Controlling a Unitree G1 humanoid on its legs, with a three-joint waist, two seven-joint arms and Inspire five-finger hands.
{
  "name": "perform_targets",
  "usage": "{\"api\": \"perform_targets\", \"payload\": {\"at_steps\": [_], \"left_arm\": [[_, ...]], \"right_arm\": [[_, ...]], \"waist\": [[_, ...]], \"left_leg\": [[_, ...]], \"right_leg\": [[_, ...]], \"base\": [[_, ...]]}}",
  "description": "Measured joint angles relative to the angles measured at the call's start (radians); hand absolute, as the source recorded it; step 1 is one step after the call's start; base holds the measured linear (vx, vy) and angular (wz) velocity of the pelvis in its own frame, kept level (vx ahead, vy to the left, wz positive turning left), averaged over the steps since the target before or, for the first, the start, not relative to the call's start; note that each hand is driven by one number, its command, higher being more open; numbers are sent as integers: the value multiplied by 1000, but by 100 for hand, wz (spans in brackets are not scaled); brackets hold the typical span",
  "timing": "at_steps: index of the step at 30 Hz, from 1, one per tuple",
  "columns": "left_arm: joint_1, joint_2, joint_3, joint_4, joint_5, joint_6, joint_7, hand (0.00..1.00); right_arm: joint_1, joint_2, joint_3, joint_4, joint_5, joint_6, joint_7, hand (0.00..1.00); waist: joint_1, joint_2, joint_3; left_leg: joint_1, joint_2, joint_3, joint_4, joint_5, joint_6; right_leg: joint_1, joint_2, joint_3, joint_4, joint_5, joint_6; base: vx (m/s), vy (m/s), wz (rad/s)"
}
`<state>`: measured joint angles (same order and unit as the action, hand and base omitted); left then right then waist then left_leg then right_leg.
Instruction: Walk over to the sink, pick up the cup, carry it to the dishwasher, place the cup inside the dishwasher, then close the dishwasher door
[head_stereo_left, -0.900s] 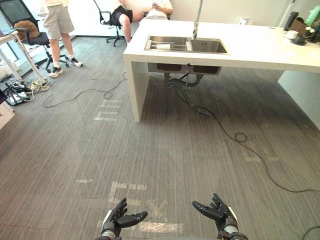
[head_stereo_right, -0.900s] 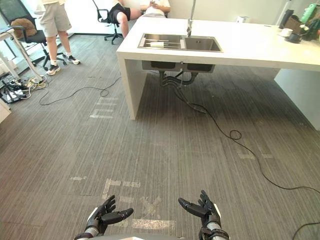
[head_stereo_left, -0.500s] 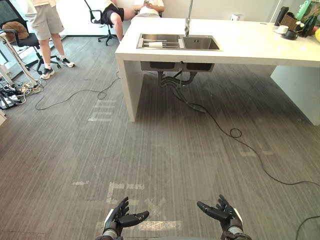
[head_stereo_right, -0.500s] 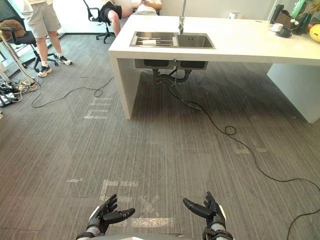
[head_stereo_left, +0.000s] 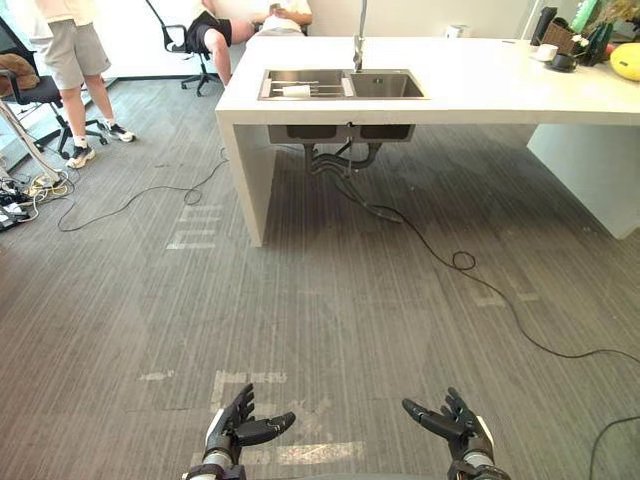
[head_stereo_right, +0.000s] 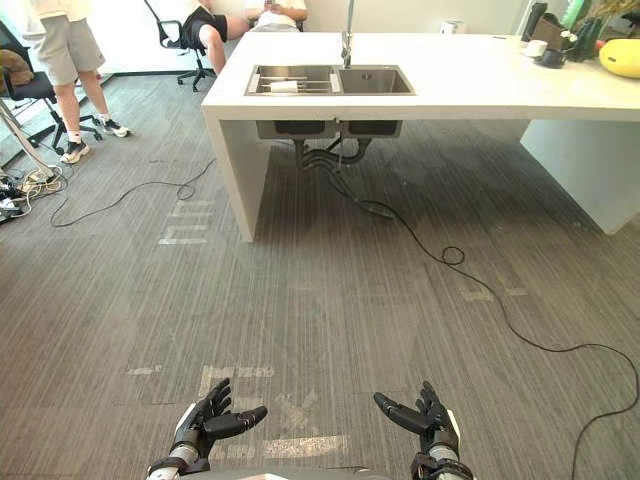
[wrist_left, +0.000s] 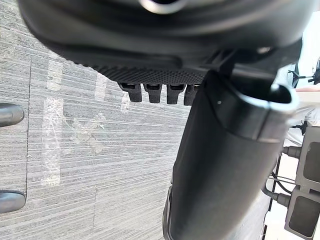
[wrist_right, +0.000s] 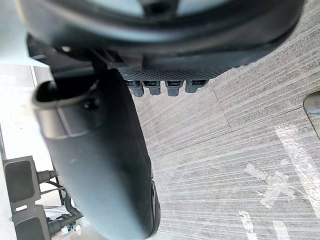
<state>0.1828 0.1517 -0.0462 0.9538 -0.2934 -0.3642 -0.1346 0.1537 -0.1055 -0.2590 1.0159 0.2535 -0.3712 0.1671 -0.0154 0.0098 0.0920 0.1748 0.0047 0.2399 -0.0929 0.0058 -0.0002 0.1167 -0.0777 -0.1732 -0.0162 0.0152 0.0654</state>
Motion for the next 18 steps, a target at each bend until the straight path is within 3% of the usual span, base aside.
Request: {"api": "perform_targets", "payload": {"at_steps": [7, 10, 14, 16, 18], "left_arm": [[21, 0, 1, -17, -1, 0, -1, 100], [38, 0, 1, -42, -1, -1, -2, 100], [38, 0, 2, -65, -1, -2, -1, 100], [33, -5, 1, -87, -1, -1, -1, 100], [30, 2, 1, -104, -2, 0, 0, 100]], "right_arm": [[16, -13, -22, -9, -1, 0, 2, 100], [16, -14, -41, -12, -1, 0, 7, 100], [16, -21, -50, -34, 0, 0, 9, 100], [15, -31, -50, -53, -1, 0, 10, 100], [16, -28, -49, -53, 0, 8, 11, 100]], "waist": [[1, 0, 0], [3, -1, 1], [6, -4, 3], [3, -7, 17], [4, -4, 34]], "left_leg": [[-1, 3, 8, 5, -9, 0], [-7, 3, 13, 53, -47, 4], [-49, -8, 16, 187, -147, 20], [-61, -25, 12, 244, -193, 44], [-34, -40, -2, 271, -211, 59]], "right_leg": [[-10, 3, 11, 6, -9, 4], [-30, -7, 21, 72, -46, 5], [-90, -49, 30, 245, -150, 32], [-173, -95, 20, 454, -197, 58], [-249, -146, -10, 683, -198, 53]], "base": [[-1, -14, -6], [86, 16, -5], [94, 52, -2], [104, 105, 10], [129, 112, 24]]}}
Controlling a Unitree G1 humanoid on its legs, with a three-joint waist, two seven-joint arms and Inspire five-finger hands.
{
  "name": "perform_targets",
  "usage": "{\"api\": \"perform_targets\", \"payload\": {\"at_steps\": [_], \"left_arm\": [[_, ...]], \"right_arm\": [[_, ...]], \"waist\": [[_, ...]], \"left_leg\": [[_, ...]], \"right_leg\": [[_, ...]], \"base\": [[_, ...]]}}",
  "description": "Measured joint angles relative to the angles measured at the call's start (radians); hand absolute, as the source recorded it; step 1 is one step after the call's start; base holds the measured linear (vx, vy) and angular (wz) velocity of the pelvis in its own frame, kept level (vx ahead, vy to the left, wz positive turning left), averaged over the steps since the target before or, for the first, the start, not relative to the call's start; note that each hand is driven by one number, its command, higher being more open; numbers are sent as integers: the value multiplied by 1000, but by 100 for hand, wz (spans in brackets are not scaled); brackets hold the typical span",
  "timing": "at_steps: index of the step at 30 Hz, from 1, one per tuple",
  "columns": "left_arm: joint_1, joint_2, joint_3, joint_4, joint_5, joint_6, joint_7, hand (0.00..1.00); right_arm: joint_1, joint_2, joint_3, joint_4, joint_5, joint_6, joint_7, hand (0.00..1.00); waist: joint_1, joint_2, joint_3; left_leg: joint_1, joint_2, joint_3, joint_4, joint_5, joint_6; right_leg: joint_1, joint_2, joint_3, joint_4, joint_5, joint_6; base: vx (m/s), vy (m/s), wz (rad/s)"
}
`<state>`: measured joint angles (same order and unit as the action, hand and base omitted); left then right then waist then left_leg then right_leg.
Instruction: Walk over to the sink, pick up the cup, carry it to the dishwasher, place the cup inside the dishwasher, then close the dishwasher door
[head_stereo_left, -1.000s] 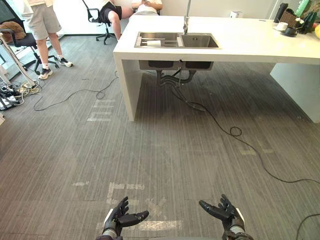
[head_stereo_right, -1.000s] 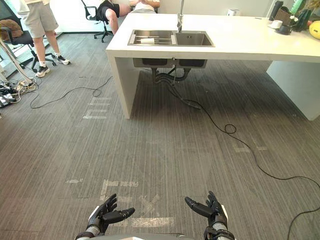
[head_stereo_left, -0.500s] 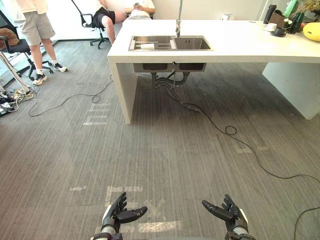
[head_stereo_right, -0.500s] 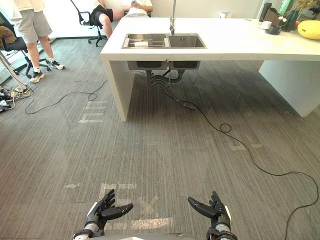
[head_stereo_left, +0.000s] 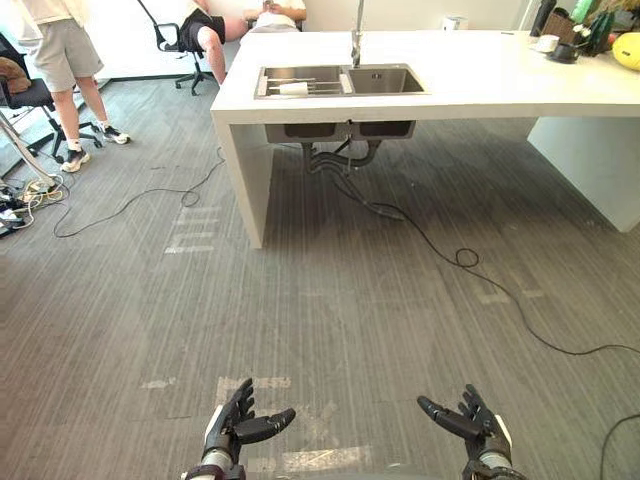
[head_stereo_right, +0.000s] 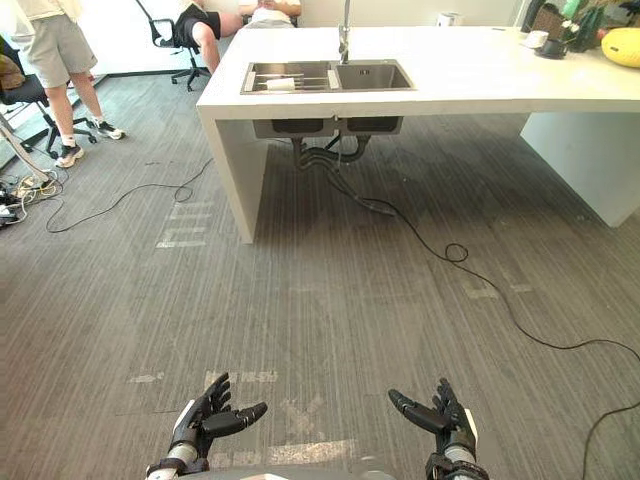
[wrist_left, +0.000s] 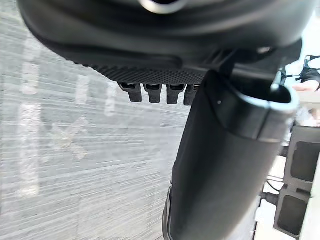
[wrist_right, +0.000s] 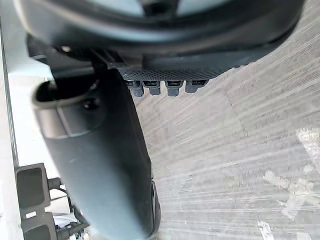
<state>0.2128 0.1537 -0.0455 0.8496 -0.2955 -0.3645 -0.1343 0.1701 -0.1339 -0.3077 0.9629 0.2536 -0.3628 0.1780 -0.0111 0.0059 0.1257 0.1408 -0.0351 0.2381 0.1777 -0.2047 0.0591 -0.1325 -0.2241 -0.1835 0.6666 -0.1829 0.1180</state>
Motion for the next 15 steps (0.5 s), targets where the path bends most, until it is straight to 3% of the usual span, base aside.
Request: {"api": "perform_targets", "payload": {"at_steps": [1, 3, 5, 6, 7, 8, 10, 11, 12, 13, 14, 15], "left_arm": [[1, 8, 0, -4, -1, 2, 3, 100], [1, 15, 2, -7, -3, 5, 6, 100], [-6, 27, 8, -16, -3, 5, 6, 100], [-6, 28, 20, -12, -3, 5, 6, 100], [-6, 36, 23, -9, -3, 4, 5, 100], [-5, 47, 23, -2, -3, -5, 2, 100], [-1, 51, 23, 23, -2, -21, 0, 100], [-1, 51, 23, 23, -2, -21, 0, 100], [17, 49, 22, 28, 2, -29, 1, 100], [26, 42, 24, 26, 3, -33, 3, 100], [39, 21, 37, 29, 1, -35, 5, 100], [43, 0, 39, 43, 1, -35, 6, 100]], "right_arm": [[3, 1, 2, 3, 0, 6, 3, 100], [12, 0, 4, 4, -1, 6, 12, 100], [-1, -2, 10, 6, -1, 5, 25, 100], [-7, -4, 14, 6, -1, 4, 37, 100], [-2, -6, 19, 7, -1, 1, 47, 100], [8, -5, 21, 8, -1, 1, 56, 100], [37, -5, 19, 8, -1, -2, 58, 100], [37, -5, 19, 8, -1, -2, 58, 100], [67, -6, 19, 8, -1, -6, 59, 100], [80, -8, 16, 12, 0, -7, 58, 100], [74, -16, 15, 31, 0, -7, 58, 100], [66, -26, 14, 47, 0, -6, 54, 100]], "waist": [[-3, -8, 15], [-4, -5, 18], [0, 2, 32], [-1, 21, 47], [-2, 31, 57], [-2, 25, 72], [-2, -5, 70], [-2, -5, 70], [-12, -17, 50], [-20, -15, 27], [-28, -17, 0], [-27, 12, -11]], "left_leg": [[34, -13, -10, 0, -10, 10], [54, -8, -34, -3, -26, 14], [61, 25, -40, 0, -46, 7], [70, 63, -40, 9, -64, -6], [89, 99, -40, 10, -79, -23], [124, 111, -47, 2, -88, -40], [182, 111, -58, -1, -115, -67], [182, 111, -58, -1, -115, -67], [222, 120, -74, 5, -166, -70], [231, 130, -96, 8, -203, -66], [215, 141, -110, 94, -224, -46], [124, 197, -94, 322, -218, -33]], "right_leg": [[-26, -28, -7, 97, -11, -7], [-31, -38, -24, 137, -45, -11], [-48, -8, -60, 110, -92, -13], [-79, 33, -84, 60, -100, -23], [-121, 71, -96, -7, -94, -23], [-156, 84, -92, -81, -58, -18], [-173, 75, -85, -180, 2, -19], [-173, 75, -85, -180, 2, -19], [-177, 65, -79, -178, 17, -40], [-187, 67, -81, -150, 28, -82], [-193, 76, -82, -96, 49, -115], [-176, 91, -94, -70, 27, -135]], "base": [[170, 78, 27], [199, 22, 26], [173, -48, 7], [176, -93, -3], [256, -123, 10], [328, -153, 21], [401, -204, 27], [353, -194, 52], [383, -224, 63], [520, -281, 89], [623, -375, 61], [530, -313, 36]]}}
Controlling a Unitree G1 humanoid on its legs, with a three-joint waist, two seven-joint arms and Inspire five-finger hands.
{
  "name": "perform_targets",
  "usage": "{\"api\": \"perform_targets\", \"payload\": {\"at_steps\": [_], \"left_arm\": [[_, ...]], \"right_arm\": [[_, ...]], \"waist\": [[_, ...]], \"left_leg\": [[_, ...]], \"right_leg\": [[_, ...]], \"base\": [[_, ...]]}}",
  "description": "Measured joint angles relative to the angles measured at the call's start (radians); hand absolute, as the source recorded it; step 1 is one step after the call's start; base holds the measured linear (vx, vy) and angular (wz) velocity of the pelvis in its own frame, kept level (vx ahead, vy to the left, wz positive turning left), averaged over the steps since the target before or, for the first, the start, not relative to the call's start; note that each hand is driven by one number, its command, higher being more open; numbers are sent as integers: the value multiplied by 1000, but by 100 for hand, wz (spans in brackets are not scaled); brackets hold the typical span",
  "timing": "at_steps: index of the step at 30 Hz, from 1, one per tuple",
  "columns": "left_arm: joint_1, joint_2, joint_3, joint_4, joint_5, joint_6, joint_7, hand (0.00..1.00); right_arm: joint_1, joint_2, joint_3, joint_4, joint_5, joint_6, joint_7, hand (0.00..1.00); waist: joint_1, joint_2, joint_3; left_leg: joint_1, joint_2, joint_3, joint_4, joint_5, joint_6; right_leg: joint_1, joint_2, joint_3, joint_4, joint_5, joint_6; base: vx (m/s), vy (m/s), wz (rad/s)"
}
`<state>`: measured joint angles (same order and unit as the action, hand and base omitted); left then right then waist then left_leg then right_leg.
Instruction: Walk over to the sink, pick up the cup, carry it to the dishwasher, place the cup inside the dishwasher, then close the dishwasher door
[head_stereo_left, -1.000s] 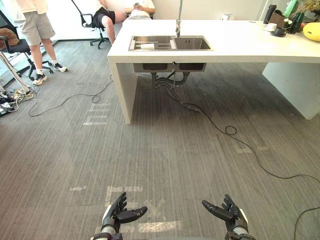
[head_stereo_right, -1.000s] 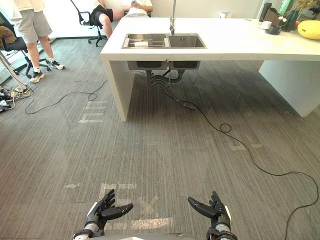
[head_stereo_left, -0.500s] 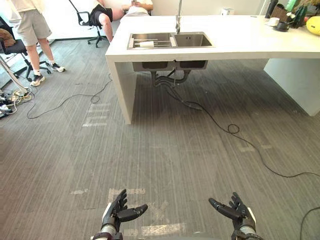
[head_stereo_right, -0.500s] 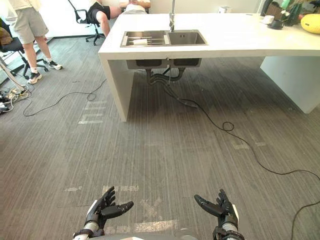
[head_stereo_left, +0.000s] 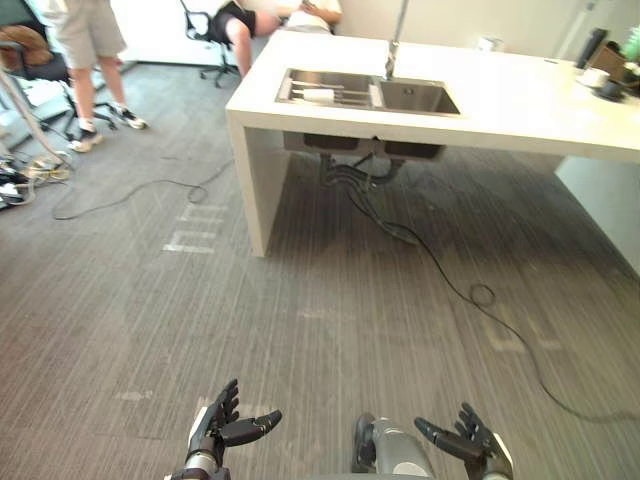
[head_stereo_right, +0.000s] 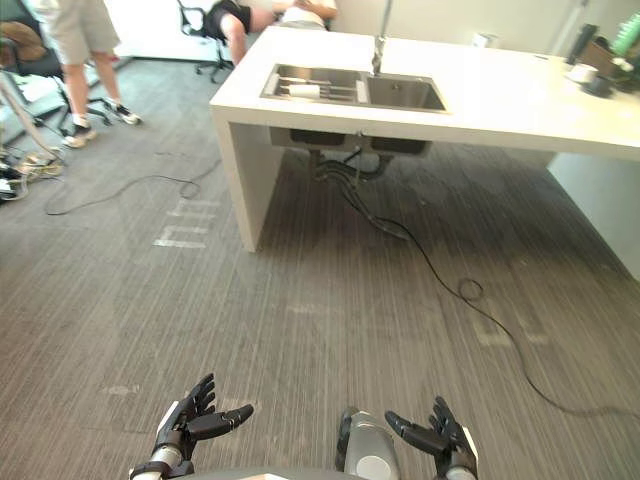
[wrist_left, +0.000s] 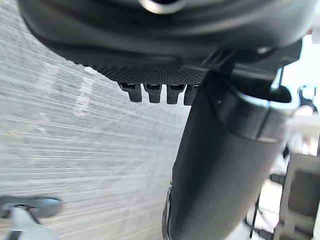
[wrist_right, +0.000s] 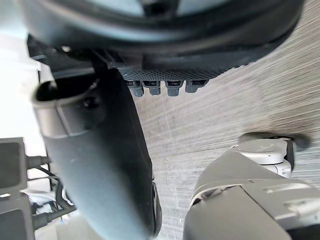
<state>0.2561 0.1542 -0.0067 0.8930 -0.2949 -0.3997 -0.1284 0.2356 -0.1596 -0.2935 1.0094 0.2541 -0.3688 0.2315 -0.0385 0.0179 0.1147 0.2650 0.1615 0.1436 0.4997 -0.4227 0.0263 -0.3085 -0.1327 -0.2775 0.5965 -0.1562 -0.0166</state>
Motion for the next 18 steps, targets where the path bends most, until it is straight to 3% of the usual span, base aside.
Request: {"api": "perform_targets", "payload": {"at_steps": [1, 2, 3, 4, 5, 6, 8, 9, 10, 11, 13, 14, 15, 16, 17, 18], "left_arm": [[8, -13, -1, 4, 2, 0, -1, 100], [18, -31, 0, 9, 5, 0, 0, 100], [24, -36, 0, 8, 17, 0, 0, 100], [21, -36, -1, 5, 24, 0, 0, 100], [20, -36, -1, -1, 24, 0, 0, 100], [25, -37, -1, -41, 24, 0, 0, 100], [24, -47, -1, -87, 24, -1, 1, 100], [18, -51, -1, -118, 23, -6, 0, 100], [7, -51, -1, -138, 20, -10, 0, 100], [0, -51, -1, -147, 20, -11, 0, 100], [-13, -56, -4, -187, 19, -11, 1, 100], [-16, -55, -9, -194, 18, -12, 1, 100], [-21, -48, -21, -194, 18, -11, 4, 100], [-28, -44, -25, -195, 17, -10, 12, 100], [-36, -47, -28, -195, 12, -5, 16, 100], [-55, -51, -41, -195, -2, 9, 23, 100]], "right_arm": [[-1, -8, 1, -2, 0, 0, -1, 100], [-13, -22, 6, -4, 0, 3, -3, 100], [-28, -26, 12, -4, 0, 10, -5, 100], [-40, -25, 23, -4, 0, 14, -11, 100], [-44, -23, 26, -5, 1, 15, -12, 100], [-48, -21, 25, -22, 2, 17, -16, 100], [-52, -27, 21, -59, 22, 18, -23, 100], [-73, -32, 14, -76, 28, 21, -32, 100], [-102, -29, 4, -84, 34, 27, -43, 100], [-113, -26, -2, -91, 39, 29, -46, 100], [-101, -6, -3, -146, 43, 31, -65, 100], [-90, -5, 1, -152, 46, 30, -67, 100], [-70, 1, 20, -149, 49, 33, -76, 100], [-61, 11, 35, -145, 49, 37, -80, 100], [-61, 11, 37, -137, 49, 37, -77, 100], [-67, 10, 37, -106, 49, 43, -72, 100]], "waist": [[3, 27, -5], [6, 69, -5], [15, 83, 0], [22, 78, 10], [23, 66, 18], [35, 38, 34], [54, 32, 38], [54, 31, 40], [59, 29, 55], [63, 29, 67], [70, 26, 86], [70, 27, 87], [75, 17, 82], [70, -1, 65], [65, -9, 62], [56, -19, 61]], "left_leg": [[-48, 43, 6, 113, 25, 5], [-136, 121, 11, 329, 145, 15], [-195, 162, 9, 454, 196, 10], [-271, 170, 9, 555, 158, -6], [-300, 160, 14, 565, 139, -14], [-358, 109, 57, 500, 109, -29], [-412, 50, 90, 316, 109, -32], [-459, 0, 101, 141, 117, -44], [-488, -39, 99, -15, 156, -54], [-496, -50, 97, -76, 185, -54], [-517, -77, 90, -258, 301, -59], [-520, -76, 91, -274, 341, -53], [-507, -83, 100, -246, 442, -34], [-517, -113, 114, -192, 451, 2], [-530, -123, 116, -153, 421, 39], [-549, -138, 118, -91, 360, 56]], "right_leg": [[19, 26, -11, -10, -18, -6], [74, 82, -25, -50, -47, -32], [124, 115, -23, -92, -55, -46], [203, 137, -20, -158, -60, -57], [249, 140, -19, -195, -58, -63], [339, 139, -3, -270, -43, -54], [385, 140, 19, -321, -43, -53], [407, 141, 38, -344, -45, -49], [430, 140, 69, -355, -51, -39], [447, 140, 82, -358, -56, -31], [518, 131, 125, -359, -125, 0], [534, 129, 135, -353, -153, 6], [563, 109, 156, -328, -203, 25], [569, 66, 168, -298, -244, 46], [561, 52, 171, -268, -256, 57], [511, 22, 178, -146, -261, 70]], "base": [[528, -315, 8], [569, -286, -12], [679, -333, -19], [567, -265, -15], [527, -229, -13], [508, -196, -25], [493, -150, -41], [502, -66, -59], [495, -40, -64], [475, 15, -72], [443, 80, -60], [445, 153, -49], [595, 257, -40], [622, 271, -34], [657, 284, -9], [440, 192, 5]]}}
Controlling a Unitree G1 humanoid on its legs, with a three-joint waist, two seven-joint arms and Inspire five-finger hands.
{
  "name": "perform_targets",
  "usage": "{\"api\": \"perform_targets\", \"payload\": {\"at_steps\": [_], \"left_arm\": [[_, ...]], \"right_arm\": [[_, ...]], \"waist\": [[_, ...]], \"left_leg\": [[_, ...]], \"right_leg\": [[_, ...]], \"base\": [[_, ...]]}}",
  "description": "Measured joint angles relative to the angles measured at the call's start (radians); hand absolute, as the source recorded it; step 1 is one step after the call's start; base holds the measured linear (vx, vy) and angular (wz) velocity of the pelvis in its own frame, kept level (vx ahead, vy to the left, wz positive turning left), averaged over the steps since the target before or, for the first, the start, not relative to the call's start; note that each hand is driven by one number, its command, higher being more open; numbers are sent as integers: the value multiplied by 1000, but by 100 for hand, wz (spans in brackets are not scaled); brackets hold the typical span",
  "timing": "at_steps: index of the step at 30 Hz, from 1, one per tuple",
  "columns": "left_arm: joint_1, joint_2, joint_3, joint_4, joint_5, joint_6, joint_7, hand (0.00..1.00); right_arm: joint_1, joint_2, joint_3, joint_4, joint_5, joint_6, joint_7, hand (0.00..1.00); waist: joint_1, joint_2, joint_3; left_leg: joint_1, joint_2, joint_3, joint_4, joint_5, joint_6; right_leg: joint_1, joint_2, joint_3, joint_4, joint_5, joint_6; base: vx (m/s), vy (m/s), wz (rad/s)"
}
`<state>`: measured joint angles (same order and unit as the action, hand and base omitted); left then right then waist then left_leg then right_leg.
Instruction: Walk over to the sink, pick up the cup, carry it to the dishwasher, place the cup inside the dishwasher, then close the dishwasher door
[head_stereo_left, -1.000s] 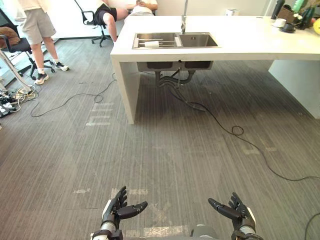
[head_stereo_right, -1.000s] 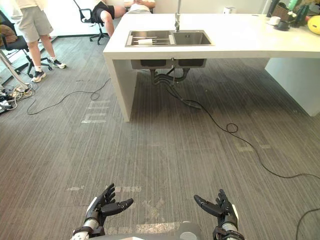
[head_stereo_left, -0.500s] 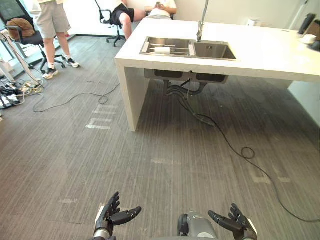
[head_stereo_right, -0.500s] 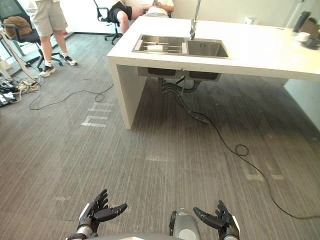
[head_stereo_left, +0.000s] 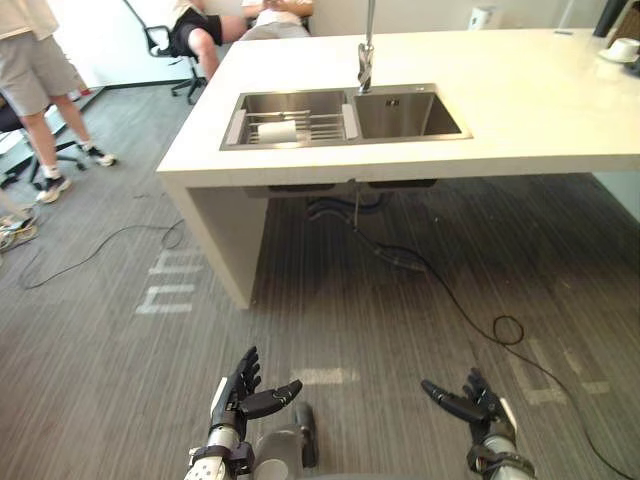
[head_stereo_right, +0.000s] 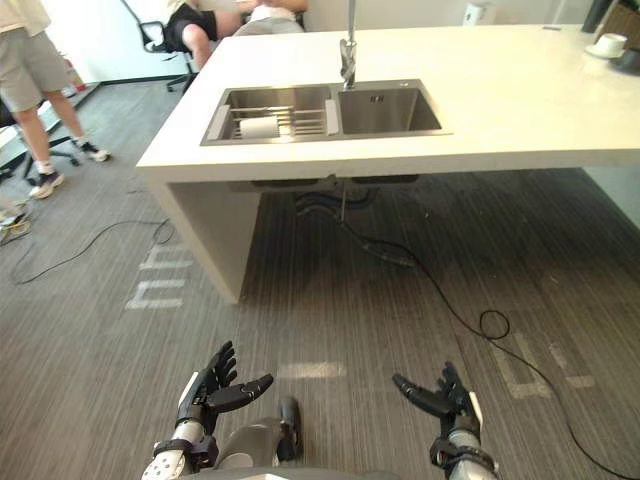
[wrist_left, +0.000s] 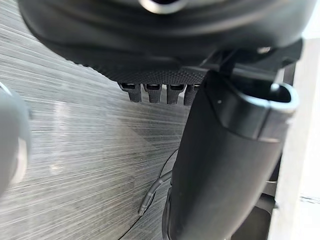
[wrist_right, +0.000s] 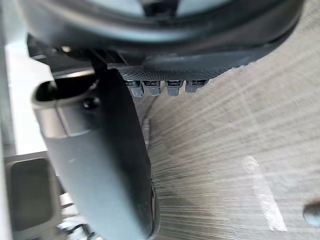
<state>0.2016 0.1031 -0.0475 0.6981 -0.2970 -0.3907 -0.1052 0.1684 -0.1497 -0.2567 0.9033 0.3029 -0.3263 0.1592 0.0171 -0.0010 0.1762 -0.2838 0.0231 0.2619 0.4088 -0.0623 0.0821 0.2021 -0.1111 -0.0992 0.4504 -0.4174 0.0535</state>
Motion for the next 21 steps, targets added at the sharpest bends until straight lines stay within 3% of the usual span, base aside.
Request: {"api": "perform_targets", "payload": {"at_steps": [2, 3, 4, 5, 6, 7, 8, 9, 10, 12, 13, 14, 15, 16, 17, 19, 21], "left_arm": [[-6, 2, -2, 0, 1, 1, 2, 100], [6, 7, -2, 0, 0, 1, 19, 100], [17, 9, 0, 0, -1, 1, 27, 100], [38, 16, -3, -4, -1, 1, 53, 100], [45, 19, -2, -16, 0, 1, 69, 100], [53, 24, 3, -77, -2, 1, 108, 100], [50, 35, 16, -174, -2, 0, 158, 100], [49, 37, 24, -198, -1, 0, 165, 100], [37, 40, 51, -280, 0, -4, 199, 100], [-4, 49, 80, -368, 5, -21, 246, 100], [-23, 58, 84, -430, 9, -34, 276, 100], [-21, 60, 89, -464, 20, -43, 291, 100], [-3, 70, 99, -536, 26, -66, 315, 100], [8, 69, 107, -591, 29, -94, 335, 100], [17, 50, 109, -616, 31, -98, 350, 100], [40, 6, 98, -730, 61, -126, 414, 100], [42, -20, 71, -812, 126, -127, 478, 100]], "right_arm": [[1, 7, 5, 40, -1, 14, 9, 100], [1, 16, 13, 56, -4, 18, 17, 100], [2, 19, 21, 64, -5, 18, 19, 100], [22, 25, 35, 66, -18, 19, 32, 100], [32, 28, 44, 64, -20, 18, 36, 100], [41, 35, 53, 63, -22, 18, 40, 100], [42, 37, 69, 63, -22, 18, 43, 100], [43, 38, 69, 63, -22, 18, 45, 100], [50, 40, 69, 62, -22, 18, 54, 100], [78, 42, 66, 44, -22, 17, 60, 100], [110, 48, 56, 21, -21, 16, 59, 100], [123, 52, 51, 14, -21, 15, 59, 100], [148, 65, 47, 6, -18, 10, 57, 100], [171, 77, 47, -2, -11, 8, 55, 100], [175, 74, 46, -2, -11, 9, 50, 100], [162, 62, 46, -28, -10, 8, 53, 100], [149, 58, 45, -39, -9, 9, 39, 100]], "waist": [[-1, -15, -2], [0, -30, 3], [-1, -32, 4], [-5, -24, -6], [-6, -23, -15], [-6, -22, -20], [-9, -9, -11], [-9, -2, -9], [-10, 2, -6], [-18, 3, -5], [-20, 1, -6], [-20, -2, -7], [-21, -20, -19], [-22, -37, -40], [-18, -7, -48], [-6, 37, -66], [-3, 58, -66]], "left_leg": [[31, -24, 22, 43, -78, 12], [90, -38, 38, 43, -131, 19], [126, -43, 43, 37, -150, 18], [206, -42, 48, 13, -181, 12], [232, -42, 47, -7, -186, 10], [283, -40, 45, -58, -188, 5], [332, -21, 28, -97, -183, -3], [340, -16, 23, -103, -181, -6], [360, 5, 2, -109, -175, -15], [396, 22, -55, -120, -175, -24], [427, 22, -91, -138, -183, -49], [445, 21, -103, -143, -190, -61], [476, 8, -120, -146, -209, -92], [502, 4, -127, -143, -234, -115], [508, 32, -125, -139, -241, -126], [457, 86, -110, -15, -243, -136], [388, 140, -110, 183, -210, -157]], "right_leg": [[-96, -52, 19, 260, 55, 83], [-156, -96, 20, 439, 172, 103], [-177, -117, 10, 507, 230, 87], [-225, -142, -29, 599, 205, 54], [-248, -143, -47, 601, 187, 46], [-302, -135, -81, 568, 152, 40], [-341, -100, -134, 431, 125, 41], [-351, -89, -143, 390, 124, 38], [-382, -51, -162, 240, 126, 38], [-409, -11, -144, 33, 180, 35], [-413, 2, -119, -83, 254, 27], [-414, 2, -110, -123, 298, 15], [-419, -12, -99, -146, 398, -12], [-424, -27, -101, -107, 445, -28], [-429, -12, -121, -81, 438, -36], [-409, 17, -151, -77, 362, -52], [-357, 50, -176, -102, 332, -68]], "base": [[534, 248, -10], [521, 224, -34], [595, 215, -45], [481, 152, -26], [470, 130, -17], [437, 52, 12], [344, 30, 15], [484, -1, 28], [379, -40, 45], [445, -72, 79], [364, -88, 79], [482, -148, 83], [513, -216, 68], [524, -229, 54], [488, -225, 36], [423, -217, 18], [441, -248, 15]]}}
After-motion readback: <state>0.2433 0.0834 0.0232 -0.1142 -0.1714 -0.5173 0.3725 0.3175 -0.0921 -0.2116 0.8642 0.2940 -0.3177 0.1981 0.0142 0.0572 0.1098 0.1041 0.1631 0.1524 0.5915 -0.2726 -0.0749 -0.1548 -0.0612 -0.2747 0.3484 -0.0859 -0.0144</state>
